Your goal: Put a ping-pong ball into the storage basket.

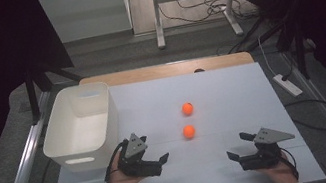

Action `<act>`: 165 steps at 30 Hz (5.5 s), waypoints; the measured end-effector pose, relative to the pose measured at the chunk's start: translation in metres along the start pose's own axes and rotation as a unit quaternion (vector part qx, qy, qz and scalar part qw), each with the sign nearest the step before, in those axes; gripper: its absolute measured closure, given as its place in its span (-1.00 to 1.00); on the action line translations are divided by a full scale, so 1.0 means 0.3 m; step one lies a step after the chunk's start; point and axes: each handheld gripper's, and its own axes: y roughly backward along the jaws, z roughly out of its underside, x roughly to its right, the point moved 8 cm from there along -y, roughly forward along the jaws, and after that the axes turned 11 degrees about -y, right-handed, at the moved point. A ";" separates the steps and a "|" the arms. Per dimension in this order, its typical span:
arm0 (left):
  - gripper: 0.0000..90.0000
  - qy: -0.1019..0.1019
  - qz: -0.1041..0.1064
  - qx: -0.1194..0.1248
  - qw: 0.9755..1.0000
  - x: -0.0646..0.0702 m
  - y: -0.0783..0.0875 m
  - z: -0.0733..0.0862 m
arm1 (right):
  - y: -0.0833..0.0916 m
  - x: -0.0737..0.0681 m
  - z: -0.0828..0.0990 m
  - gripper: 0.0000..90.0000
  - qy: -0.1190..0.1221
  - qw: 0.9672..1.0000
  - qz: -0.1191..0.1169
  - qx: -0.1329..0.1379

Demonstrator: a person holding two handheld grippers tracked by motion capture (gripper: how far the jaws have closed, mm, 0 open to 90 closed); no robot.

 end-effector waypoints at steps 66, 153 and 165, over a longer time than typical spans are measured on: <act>-0.81 -0.043 0.048 -0.086 0.994 0.016 -0.372 -0.149 | 0.003 0.007 0.007 -0.70 -0.005 1.000 0.011 -0.002; 0.13 -0.038 0.054 -0.081 0.994 -0.034 -0.341 -0.163 | 0.004 0.021 0.013 -0.70 0.003 1.000 0.023 -0.008; 0.13 -0.029 0.048 -0.068 0.996 -0.054 -0.295 -0.150 | 0.005 0.025 0.012 -0.70 0.002 1.000 0.027 -0.006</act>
